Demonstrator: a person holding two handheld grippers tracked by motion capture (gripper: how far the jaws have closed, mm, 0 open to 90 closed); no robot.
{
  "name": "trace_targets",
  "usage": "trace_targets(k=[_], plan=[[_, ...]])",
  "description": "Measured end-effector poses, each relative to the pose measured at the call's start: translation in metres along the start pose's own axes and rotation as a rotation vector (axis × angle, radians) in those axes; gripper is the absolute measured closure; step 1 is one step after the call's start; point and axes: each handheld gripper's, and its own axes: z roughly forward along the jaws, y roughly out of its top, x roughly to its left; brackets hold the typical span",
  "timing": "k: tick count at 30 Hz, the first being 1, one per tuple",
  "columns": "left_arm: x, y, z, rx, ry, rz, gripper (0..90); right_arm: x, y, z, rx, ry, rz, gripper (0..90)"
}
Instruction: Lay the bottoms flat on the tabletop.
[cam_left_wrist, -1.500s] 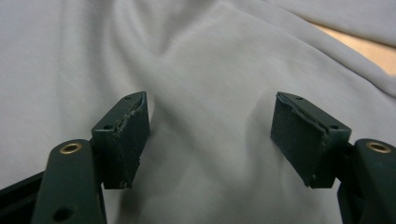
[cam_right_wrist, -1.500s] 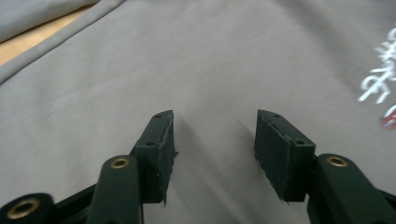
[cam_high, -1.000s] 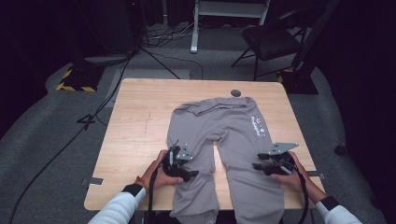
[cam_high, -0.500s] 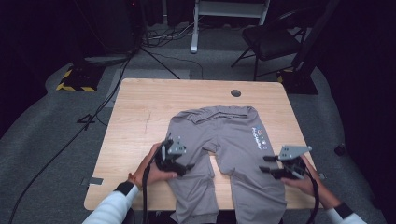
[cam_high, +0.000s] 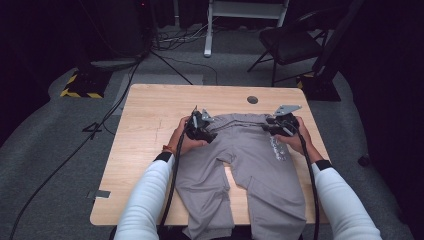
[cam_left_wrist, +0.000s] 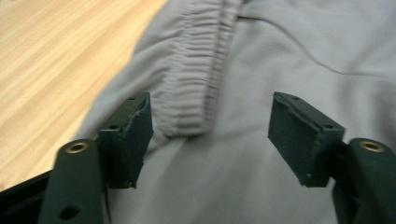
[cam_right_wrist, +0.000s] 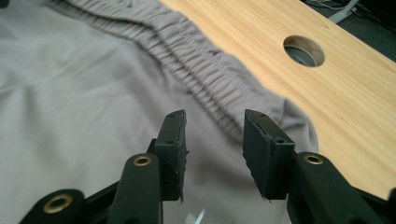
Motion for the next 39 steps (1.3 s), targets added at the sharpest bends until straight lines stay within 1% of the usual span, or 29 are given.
trace_targets(k=[1,3,5,6,7,8,9,12,13,15,17,19,20,22,23,24,26,27,28,30,31,32,33,34,35,36,37,38,39], plan=[[0.003,0.000,0.002,0.007,0.005,-0.014,34.1,-0.002,0.003,0.008,0.028,-0.017,-0.009,59.0],[0.011,-0.001,0.006,0.010,0.024,-0.042,39.0,-0.006,0.006,0.022,0.070,-0.030,-0.003,59.1],[0.018,-0.004,0.008,0.017,0.014,-0.069,41.2,-0.010,0.007,0.030,0.093,-0.053,0.006,60.0],[0.020,-0.005,0.008,0.014,0.008,-0.077,41.6,-0.012,0.007,0.034,0.103,-0.048,0.009,60.4],[0.022,-0.006,0.009,0.021,0.006,-0.077,45.4,-0.013,0.007,0.037,0.112,-0.067,0.015,62.3],[0.022,-0.006,0.010,0.028,0.013,-0.074,46.5,-0.015,0.006,0.039,0.125,-0.079,0.021,64.3],[0.023,-0.007,0.012,0.041,0.012,-0.067,47.2,-0.016,0.006,0.040,0.130,-0.075,0.026,64.7],[0.025,-0.005,0.014,0.042,0.013,-0.061,56.1,-0.019,0.004,0.044,0.160,-0.098,0.019,69.6],[0.025,-0.004,0.015,0.040,0.016,-0.062,61.0,-0.019,0.003,0.045,0.170,-0.097,0.009,71.8],[0.026,-0.002,0.016,0.051,0.020,-0.049,63.0,-0.019,0.003,0.046,0.172,-0.108,0.004,77.5],[0.028,0.000,0.015,0.044,0.041,-0.054,75.2,-0.020,0.003,0.046,0.173,-0.117,-0.006,80.7],[0.030,0.001,0.014,0.040,0.034,-0.055,79.2,-0.020,0.005,0.046,0.160,-0.137,-0.013,88.4],[0.031,0.001,0.015,0.044,0.043,-0.057,81.6,-0.020,0.006,0.046,0.159,-0.143,-0.019,90.0],[0.033,0.003,0.016,0.048,0.046,-0.054,84.7,-0.021,0.008,0.046,0.149,-0.165,-0.019,90.0],[0.034,0.004,0.017,0.047,0.051,-0.062,86.2,-0.021,0.008,0.047,0.147,-0.170,-0.019,90.0],[0.035,0.005,0.018,0.051,0.053,-0.061,87.2,-0.022,0.009,0.048,0.156,-0.182,-0.023,90.0],[0.036,0.006,0.017,0.034,0.038,-0.062,90.0,-0.023,0.009,0.048,0.153,-0.173,-0.015,90.0],[0.037,0.006,0.017,0.031,0.042,-0.064,90.0,-0.023,0.009,0.048,0.150,-0.172,-0.014,90.0],[0.037,0.006,0.016,0.033,0.041,-0.061,90.0,-0.024,0.010,0.046,0.133,-0.163,-0.009,86.5],[0.040,0.006,0.015,0.025,0.044,-0.070,90.0,-0.026,0.010,0.043,0.094,-0.139,0.019,76.8],[0.040,0.006,0.014,0.013,0.044,-0.075,89.6,-0.028,0.010,0.042,0.076,-0.107,0.038,70.9],[0.041,0.006,0.013,0.000,0.033,-0.079,84.3,-0.028,0.010,0.042,0.080,-0.087,0.041,65.0],[0.041,0.006,0.012,-0.025,-0.003,-0.083,79.7,-0.028,0.010,0.043,0.086,-0.086,0.043,60.9],[0.040,0.006,0.013,-0.024,0.011,-0.084,71.4,-0.028,0.010,0.045,0.093,-0.073,0.051,58.4],[0.039,0.008,0.016,0.001,0.040,-0.092,62.1,-0.029,0.009,0.047,0.094,-0.056,0.053,56.0],[0.039,0.008,0.019,0.011,0.028,-0.097,59.4,-0.028,0.009,0.050,0.103,-0.045,0.056,53.8],[0.038,0.009,0.021,0.022,0.038,-0.101,56.8,-0.027,0.008,0.054,0.118,-0.058,0.059,50.6],[0.038,0.010,0.024,0.022,0.046,-0.111,50.7,-0.028,0.008,0.056,0.119,-0.058,0.065,50.1],[0.038,0.010,0.026,0.025,0.040,-0.122,47.0,-0.028,0.008,0.057,0.115,-0.054,0.077,50.0]])
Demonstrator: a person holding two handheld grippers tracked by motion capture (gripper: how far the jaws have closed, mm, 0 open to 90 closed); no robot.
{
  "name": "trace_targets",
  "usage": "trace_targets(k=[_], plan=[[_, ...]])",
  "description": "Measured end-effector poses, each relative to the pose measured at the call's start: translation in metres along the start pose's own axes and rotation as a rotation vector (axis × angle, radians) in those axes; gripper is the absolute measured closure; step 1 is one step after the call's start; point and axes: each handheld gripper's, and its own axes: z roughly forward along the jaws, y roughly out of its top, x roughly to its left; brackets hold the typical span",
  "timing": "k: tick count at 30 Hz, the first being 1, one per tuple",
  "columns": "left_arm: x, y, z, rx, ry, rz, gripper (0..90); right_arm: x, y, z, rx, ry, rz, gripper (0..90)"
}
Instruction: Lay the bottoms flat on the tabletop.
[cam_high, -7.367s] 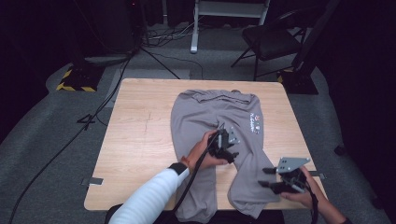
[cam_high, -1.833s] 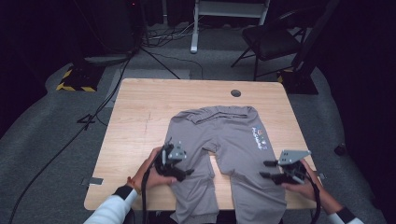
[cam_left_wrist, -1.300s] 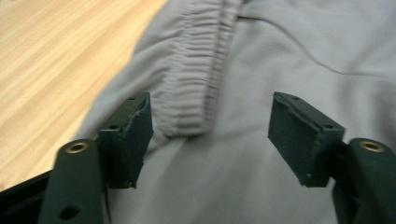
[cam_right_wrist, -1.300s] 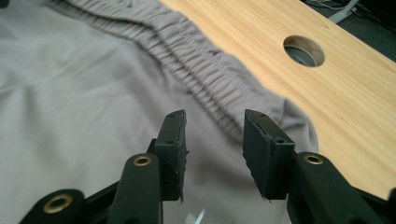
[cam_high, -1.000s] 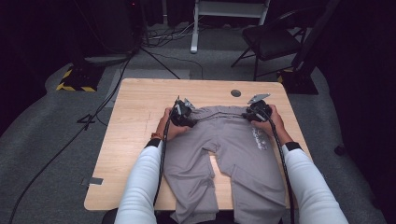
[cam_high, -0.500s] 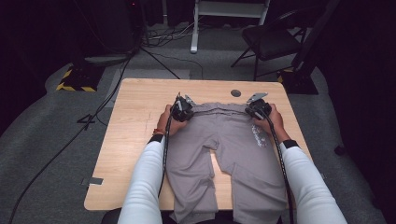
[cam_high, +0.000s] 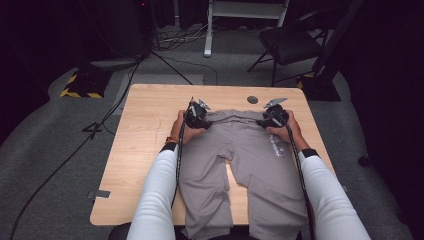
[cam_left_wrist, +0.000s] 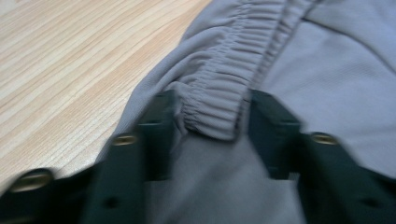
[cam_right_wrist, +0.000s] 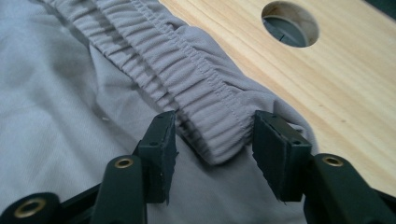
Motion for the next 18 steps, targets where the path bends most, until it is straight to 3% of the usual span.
trace_targets(k=[3,4,5,6,11,15,18], plan=[[0.000,0.000,0.005,0.026,0.025,-0.011,44.9,-0.002,0.002,0.003,0.001,-0.012,0.034,53.5],[0.001,0.000,0.004,0.026,0.013,-0.005,47.1,-0.001,0.003,0.003,0.003,-0.022,0.028,57.5],[0.001,0.001,0.004,0.026,0.024,0.001,56.5,0.000,0.004,0.003,0.009,-0.035,0.022,61.4],[0.001,0.001,0.004,0.028,0.028,-0.002,59.7,0.000,0.005,0.003,0.015,-0.036,0.013,68.4],[0.001,0.005,0.004,0.048,0.050,0.018,64.9,0.002,0.010,0.004,0.045,-0.077,-0.032,84.9],[0.001,0.007,0.005,0.046,0.055,0.018,65.7,0.005,0.013,0.005,0.064,-0.122,-0.066,88.3],[0.004,0.009,0.002,0.022,0.048,0.005,65.8,0.005,0.018,0.002,0.041,-0.140,-0.065,88.7]])
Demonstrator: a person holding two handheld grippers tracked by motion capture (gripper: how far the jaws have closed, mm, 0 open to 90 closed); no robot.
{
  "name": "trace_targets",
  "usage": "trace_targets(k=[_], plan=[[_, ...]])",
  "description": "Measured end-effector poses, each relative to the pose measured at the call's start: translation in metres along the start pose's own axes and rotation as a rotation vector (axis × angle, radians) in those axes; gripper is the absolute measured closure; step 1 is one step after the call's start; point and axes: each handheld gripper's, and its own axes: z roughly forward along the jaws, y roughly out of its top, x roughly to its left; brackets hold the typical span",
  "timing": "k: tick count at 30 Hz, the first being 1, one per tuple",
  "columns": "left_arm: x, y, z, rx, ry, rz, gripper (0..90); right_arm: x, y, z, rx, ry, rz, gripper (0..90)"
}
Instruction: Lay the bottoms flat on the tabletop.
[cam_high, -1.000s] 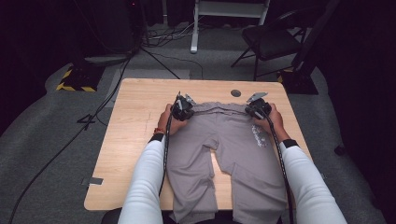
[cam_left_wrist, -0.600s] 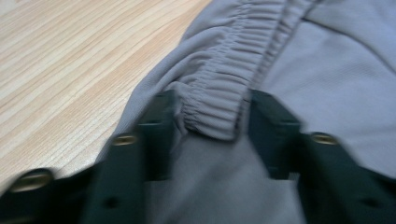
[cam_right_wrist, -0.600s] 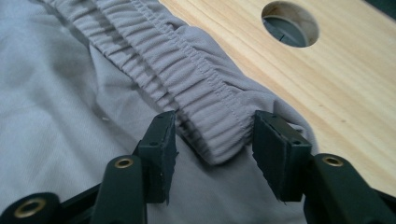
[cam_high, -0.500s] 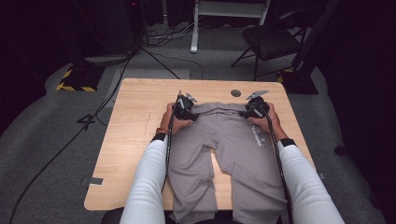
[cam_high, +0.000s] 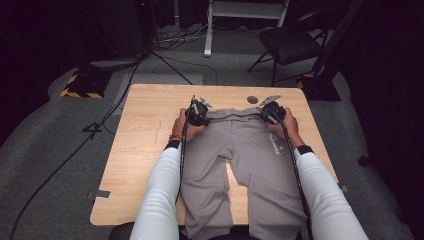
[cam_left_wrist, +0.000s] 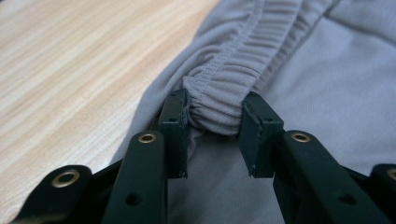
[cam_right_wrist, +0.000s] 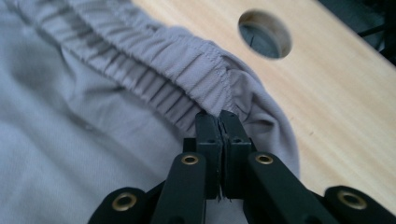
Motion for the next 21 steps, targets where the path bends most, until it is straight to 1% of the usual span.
trace_targets(k=[1,2,3,4,5,6,7,8,9,10,11,12,13,14,15,16,17,18,19,20,21], plan=[[0.002,0.002,-0.001,-0.002,0.006,0.003,65.9,-0.001,0.003,-0.002,-0.014,-0.017,-0.002,88.7],[0.004,0.006,-0.004,-0.015,0.031,-0.001,66.1,-0.003,0.007,-0.005,-0.033,-0.034,0.006,88.3],[0.009,0.013,-0.007,-0.048,0.063,-0.036,66.3,-0.006,0.012,-0.007,-0.065,-0.076,0.016,84.7],[0.016,0.021,-0.014,-0.099,0.120,-0.112,65.9,-0.010,0.018,-0.010,-0.105,-0.127,0.061,75.0],[0.024,0.028,-0.021,-0.160,0.189,-0.227,64.7,-0.015,0.026,-0.012,-0.141,-0.208,0.115,68.5],[0.031,0.035,-0.027,-0.196,0.250,-0.327,58.9,-0.021,0.033,-0.014,-0.160,-0.306,0.170,55.3],[0.034,0.038,-0.031,-0.205,0.269,-0.367,45.3,-0.028,0.040,-0.017,-0.176,-0.341,0.233,49.5],[0.036,0.043,-0.033,-0.199,0.254,-0.368,40.4,-0.033,0.043,-0.019,-0.186,-0.334,0.286,47.9],[0.033,0.045,-0.034,-0.192,0.260,-0.345,34.9,-0.038,0.047,-0.024,-0.201,-0.291,0.337,47.3],[0.030,0.045,-0.033,-0.183,0.250,-0.311,32.4,-0.038,0.050,-0.026,-0.206,-0.274,0.329,47.6],[0.029,0.044,-0.033,-0.175,0.226,-0.285,31.0,-0.036,0.051,-0.029,-0.202,-0.257,0.297,47.3],[0.026,0.042,-0.031,-0.150,0.204,-0.252,28.0,-0.034,0.050,-0.029,-0.196,-0.237,0.273,46.8],[0.025,0.038,-0.030,-0.128,0.195,-0.219,25.4,-0.032,0.047,-0.029,-0.177,-0.197,0.236,46.5],[0.023,0.031,-0.030,-0.109,0.156,-0.198,25.5,-0.029,0.043,-0.028,-0.155,-0.166,0.205,46.0],[0.023,0.025,-0.030,-0.093,0.120,-0.184,25.4,-0.026,0.035,-0.025,-0.130,-0.144,0.182,46.1],[0.021,0.019,-0.031,-0.078,0.114,-0.171,25.4,-0.024,0.027,-0.023,-0.112,-0.096,0.188,45.3],[0.018,0.011,-0.033,-0.053,0.093,-0.132,25.0,-0.023,0.021,-0.022,-0.104,-0.051,0.192,44.4],[0.016,0.006,-0.035,-0.050,0.074,-0.114,24.5,-0.019,0.011,-0.022,-0.091,-0.027,0.179,43.8],[0.012,-0.003,-0.040,-0.056,0.048,-0.090,24.6,-0.017,0.006,-0.022,-0.082,-0.012,0.170,43.3],[0.010,-0.008,-0.043,-0.048,0.040,-0.064,24.5,-0.014,-0.002,-0.023,-0.073,0.044,0.163,40.4],[0.006,-0.015,-0.048,-0.031,0.023,-0.028,24.5,-0.012,-0.007,-0.025,-0.072,0.074,0.157,39.2]])
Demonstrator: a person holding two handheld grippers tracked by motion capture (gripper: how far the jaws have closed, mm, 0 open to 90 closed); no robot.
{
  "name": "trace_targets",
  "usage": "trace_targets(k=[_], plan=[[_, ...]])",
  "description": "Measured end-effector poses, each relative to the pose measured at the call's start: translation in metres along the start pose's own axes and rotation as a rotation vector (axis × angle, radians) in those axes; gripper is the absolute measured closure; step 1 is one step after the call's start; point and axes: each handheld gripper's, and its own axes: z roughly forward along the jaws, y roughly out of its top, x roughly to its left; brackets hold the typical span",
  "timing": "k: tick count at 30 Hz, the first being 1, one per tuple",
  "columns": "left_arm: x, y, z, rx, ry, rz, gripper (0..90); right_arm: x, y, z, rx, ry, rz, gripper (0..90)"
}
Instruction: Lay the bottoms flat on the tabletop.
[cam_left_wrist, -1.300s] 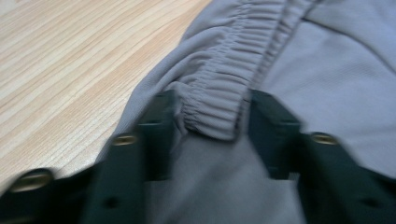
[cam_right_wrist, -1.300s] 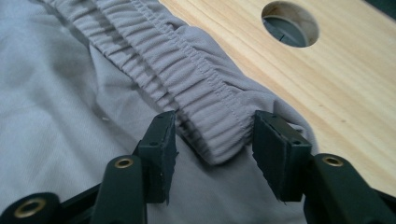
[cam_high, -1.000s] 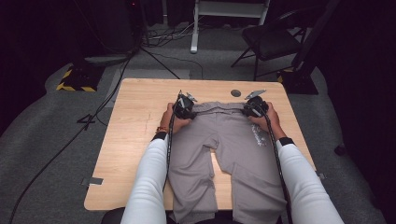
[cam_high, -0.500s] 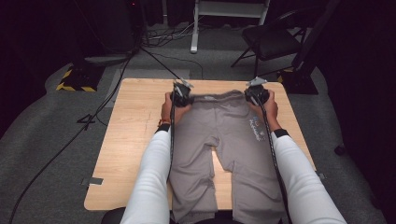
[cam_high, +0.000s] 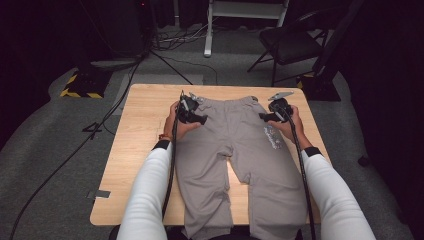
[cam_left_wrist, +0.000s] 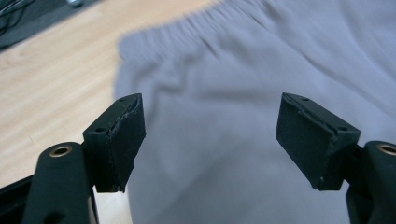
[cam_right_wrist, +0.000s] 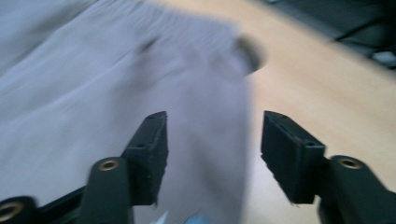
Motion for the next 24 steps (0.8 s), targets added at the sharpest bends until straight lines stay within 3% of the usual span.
trace_targets(k=[2,4,6,8,10,13,16,18,20,24], plan=[[-0.008,-0.010,-0.007,0.015,-0.006,0.029,23.3,0.005,-0.012,-0.006,0.009,0.061,-0.016,37.9],[-0.020,-0.024,-0.018,0.014,-0.043,0.074,22.5,0.010,-0.021,-0.012,0.013,0.108,-0.026,35.0],[-0.029,-0.038,-0.024,0.015,-0.081,0.093,22.4,0.015,-0.033,-0.020,0.008,0.184,-0.040,34.9],[-0.037,-0.047,-0.029,0.028,-0.082,0.109,22.0,0.021,-0.043,-0.025,0.020,0.188,-0.070,35.4],[-0.045,-0.059,-0.034,0.029,-0.118,0.114,21.9,0.027,-0.054,-0.028,0.045,0.221,-0.092,35.7],[-0.053,-0.071,-0.041,0.029,-0.160,0.117,20.3,0.033,-0.066,-0.031,0.066,0.230,-0.124,36.0],[-0.060,-0.084,-0.045,0.036,-0.174,0.123,20.7,0.033,-0.076,-0.038,0.055,0.252,-0.097,35.6],[-0.066,-0.093,-0.047,0.072,-0.167,0.157,20.7,0.033,-0.083,-0.045,0.055,0.251,-0.089,35.2],[-0.069,-0.101,-0.050,0.064,-0.201,0.135,21.1,0.032,-0.091,-0.052,0.054,0.237,-0.087,34.8],[-0.072,-0.118,-0.063,0.047,-0.213,0.123,20.9,0.031,-0.109,-0.068,0.045,0.225,-0.056,34.0]])
